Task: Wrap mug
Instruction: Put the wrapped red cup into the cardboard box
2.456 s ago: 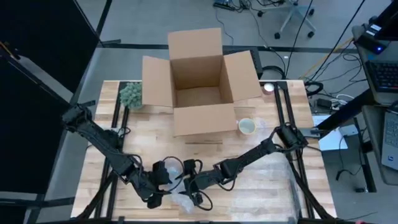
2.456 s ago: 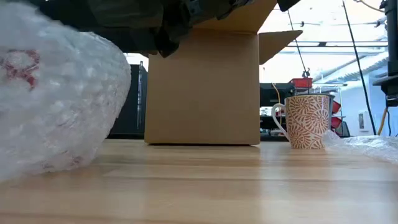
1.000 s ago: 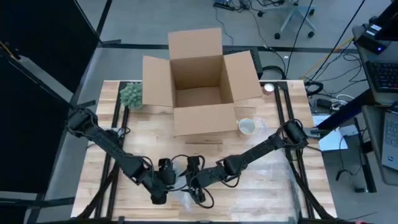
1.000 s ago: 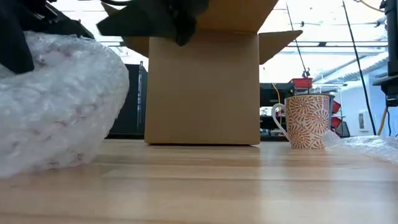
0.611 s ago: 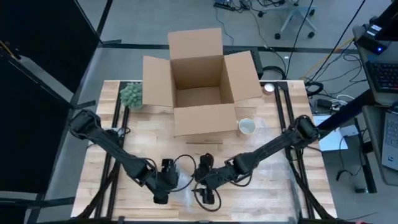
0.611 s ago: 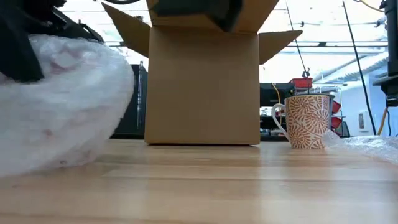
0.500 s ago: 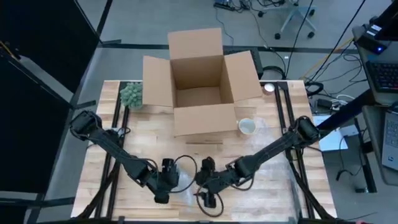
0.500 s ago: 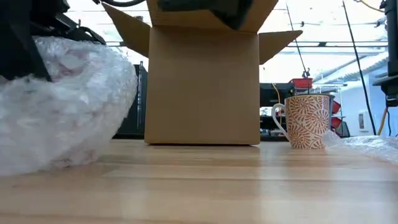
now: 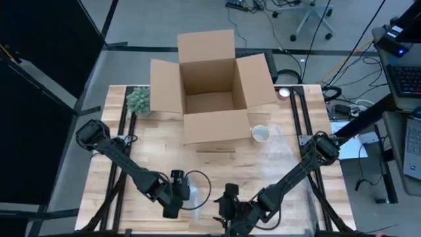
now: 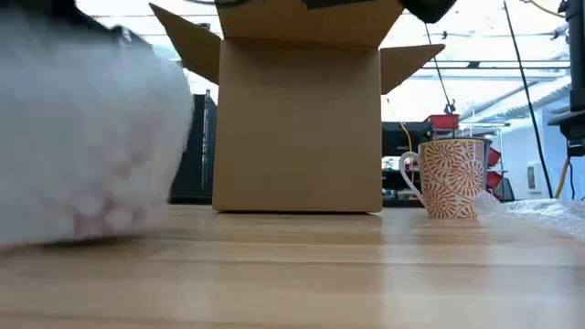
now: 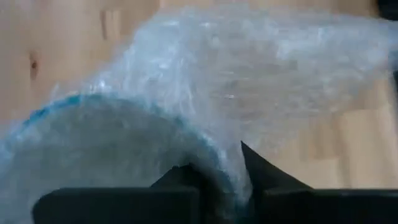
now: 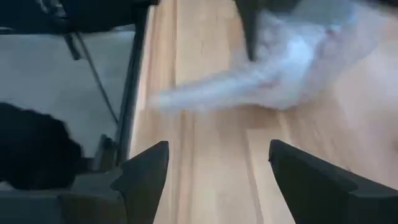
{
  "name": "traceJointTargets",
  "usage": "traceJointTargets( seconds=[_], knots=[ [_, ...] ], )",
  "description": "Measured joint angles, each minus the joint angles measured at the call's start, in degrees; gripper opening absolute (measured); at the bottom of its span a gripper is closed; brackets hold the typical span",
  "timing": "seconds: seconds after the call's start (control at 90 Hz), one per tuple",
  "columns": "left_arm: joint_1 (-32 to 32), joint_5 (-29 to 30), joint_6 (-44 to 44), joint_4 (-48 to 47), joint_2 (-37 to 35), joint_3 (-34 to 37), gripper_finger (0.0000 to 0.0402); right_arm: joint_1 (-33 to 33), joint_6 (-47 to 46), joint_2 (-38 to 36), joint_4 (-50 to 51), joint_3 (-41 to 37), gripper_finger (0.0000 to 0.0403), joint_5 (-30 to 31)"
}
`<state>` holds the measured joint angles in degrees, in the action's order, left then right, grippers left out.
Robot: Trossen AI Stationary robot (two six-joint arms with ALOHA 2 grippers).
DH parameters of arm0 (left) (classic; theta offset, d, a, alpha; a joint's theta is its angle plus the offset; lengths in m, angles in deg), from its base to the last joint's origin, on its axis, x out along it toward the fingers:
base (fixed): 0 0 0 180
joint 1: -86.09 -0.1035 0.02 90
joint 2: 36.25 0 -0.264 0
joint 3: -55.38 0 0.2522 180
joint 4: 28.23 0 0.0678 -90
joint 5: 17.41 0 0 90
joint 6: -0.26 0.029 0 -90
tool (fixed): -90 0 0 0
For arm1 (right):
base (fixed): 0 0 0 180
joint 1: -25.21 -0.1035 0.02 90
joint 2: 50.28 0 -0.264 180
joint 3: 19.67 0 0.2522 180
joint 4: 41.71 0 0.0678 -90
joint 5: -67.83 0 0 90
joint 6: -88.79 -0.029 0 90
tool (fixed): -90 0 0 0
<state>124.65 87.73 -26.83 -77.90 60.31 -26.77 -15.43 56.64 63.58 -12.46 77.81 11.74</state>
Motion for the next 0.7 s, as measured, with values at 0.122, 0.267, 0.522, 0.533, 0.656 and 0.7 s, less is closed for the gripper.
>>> traceJointTargets(
  seconds=[0.122, 0.267, 0.522, 0.533, 0.656, 0.7],
  knots=[
    [1.1, 3.8, 0.4, -5.1, -2.1, -7.6, 0.0021, -1.1, -0.1, 0.0, 0.4, 0.0, 0.0263, 2.7],
    [1.7, 4.8, 2.5, -8.8, -3.0, -14.7, 0.0021, -2.2, -0.2, 0.1, -0.3, 0.0, 0.0263, 3.9],
    [2.1, 9.9, 11.9, -9.1, -4.3, -25.7, 0.0021, -2.9, -0.4, 0.1, -0.3, 0.0, 0.0263, 4.1],
    [2.1, 10.4, 12.5, -9.1, -4.3, -26.2, 0.0021, -2.9, -0.4, 0.1, -0.3, 0.0, 0.0263, 4.1],
    [1.4, 13.5, 18.6, -8.4, -4.3, -32.0, 0.0021, -2.9, -0.4, 0.1, -0.4, 0.0, 0.0263, 4.1],
    [1.2, 13.8, 21.0, -8.2, -4.4, -33.9, 0.0021, -2.8, -0.4, 0.1, -0.3, 0.0, 0.0263, 4.1]
  ],
)
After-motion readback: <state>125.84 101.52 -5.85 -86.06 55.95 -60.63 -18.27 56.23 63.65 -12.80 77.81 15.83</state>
